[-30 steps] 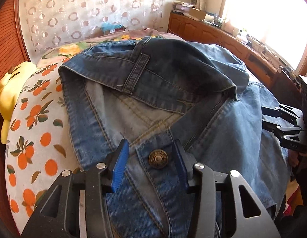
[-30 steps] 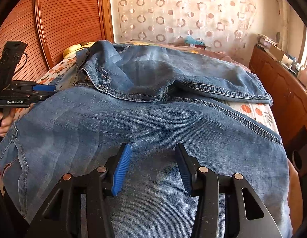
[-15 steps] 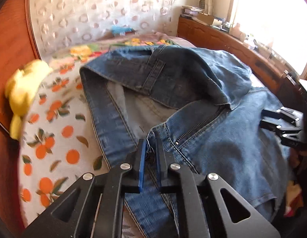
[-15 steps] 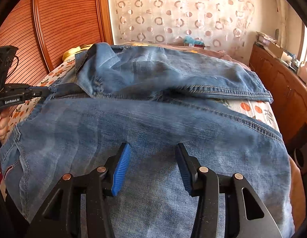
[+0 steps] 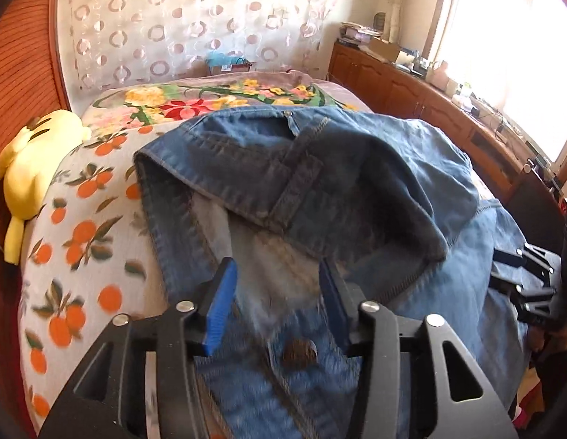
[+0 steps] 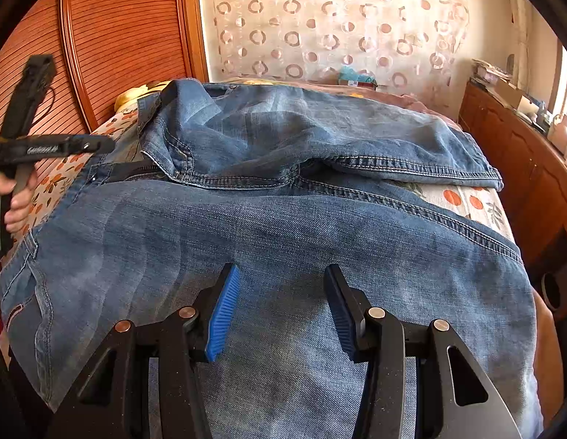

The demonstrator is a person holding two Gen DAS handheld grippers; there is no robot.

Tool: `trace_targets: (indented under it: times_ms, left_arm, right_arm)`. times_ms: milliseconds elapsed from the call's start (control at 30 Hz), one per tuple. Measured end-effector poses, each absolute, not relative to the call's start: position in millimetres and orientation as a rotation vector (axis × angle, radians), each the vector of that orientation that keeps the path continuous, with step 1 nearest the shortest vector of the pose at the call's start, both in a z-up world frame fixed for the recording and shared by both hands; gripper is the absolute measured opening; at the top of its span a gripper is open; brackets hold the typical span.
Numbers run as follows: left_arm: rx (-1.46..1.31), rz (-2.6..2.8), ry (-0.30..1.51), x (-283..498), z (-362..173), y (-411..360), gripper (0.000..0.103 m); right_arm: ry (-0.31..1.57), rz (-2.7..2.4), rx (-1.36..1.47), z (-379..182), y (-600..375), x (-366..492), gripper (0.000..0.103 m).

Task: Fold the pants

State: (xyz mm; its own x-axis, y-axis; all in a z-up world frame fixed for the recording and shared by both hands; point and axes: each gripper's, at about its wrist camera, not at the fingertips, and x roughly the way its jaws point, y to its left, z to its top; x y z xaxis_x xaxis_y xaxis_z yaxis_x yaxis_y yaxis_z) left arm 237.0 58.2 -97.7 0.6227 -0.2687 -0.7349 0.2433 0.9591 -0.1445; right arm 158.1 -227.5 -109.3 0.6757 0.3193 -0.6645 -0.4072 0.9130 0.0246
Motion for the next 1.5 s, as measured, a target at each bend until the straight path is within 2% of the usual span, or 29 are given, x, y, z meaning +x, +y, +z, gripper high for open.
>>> trace_targets:
  times_ms: [500, 533, 567, 600, 700, 867, 1033, 1100, 1233, 1300, 1400, 1500]
  left_arm:
    - [-0.070, -0.299, 0.895, 291.6, -106.6, 44.6, 0.049]
    - [-0.079, -0.304, 0.892, 292.7, -106.3, 44.8, 0.047]
    - [-0.091, -0.315, 0.886, 293.3, -105.1, 44.6, 0.031]
    - [-0.113, -0.343, 0.897, 294.4, -104.2, 45.8, 0.024]
    - [-0.170, -0.370, 0.901, 293.8, -99.0, 51.8, 0.016]
    - [-0.151, -0.338, 0.845, 277.2, -69.4, 58.9, 0.014]
    - [-0.137, -0.286, 0.697, 263.8, -25.8, 78.4, 0.014]
    - [-0.122, -0.257, 0.690, 266.2, -21.5, 82.4, 0.015]
    - [-0.104, -0.243, 0.762, 273.0, -39.5, 84.7, 0.021]
    - [-0.096, -0.235, 0.805, 270.4, -54.5, 85.1, 0.031]
    - [-0.073, -0.238, 0.835, 260.2, -72.4, 84.7, 0.038]
    - [-0.052, -0.240, 0.858, 244.9, -86.6, 84.6, 0.040]
  right_arm:
    - [0.716, 0.408, -0.118, -109.1, -229.4, 157.7, 0.050]
    - [0.715, 0.408, -0.117, -109.1, -229.6, 157.6, 0.050]
    - [0.713, 0.407, -0.116, -108.9, -229.5, 157.4, 0.050]
    - [0.712, 0.406, -0.114, -108.9, -229.5, 157.2, 0.050]
    - [0.711, 0.408, -0.110, -108.8, -230.4, 157.5, 0.050]
    - [0.715, 0.409, -0.113, -109.1, -229.0, 158.6, 0.050]
    - [0.719, 0.409, -0.115, -109.1, -228.2, 158.8, 0.050]
    - [0.720, 0.408, -0.117, -109.6, -227.3, 158.1, 0.050]
    - [0.719, 0.405, -0.116, -109.6, -228.3, 157.6, 0.050]
    - [0.720, 0.406, -0.117, -110.0, -228.6, 157.3, 0.050]
    - [0.720, 0.407, -0.119, -110.0, -227.4, 156.5, 0.050]
    - [0.720, 0.406, -0.119, -110.0, -227.4, 156.7, 0.050]
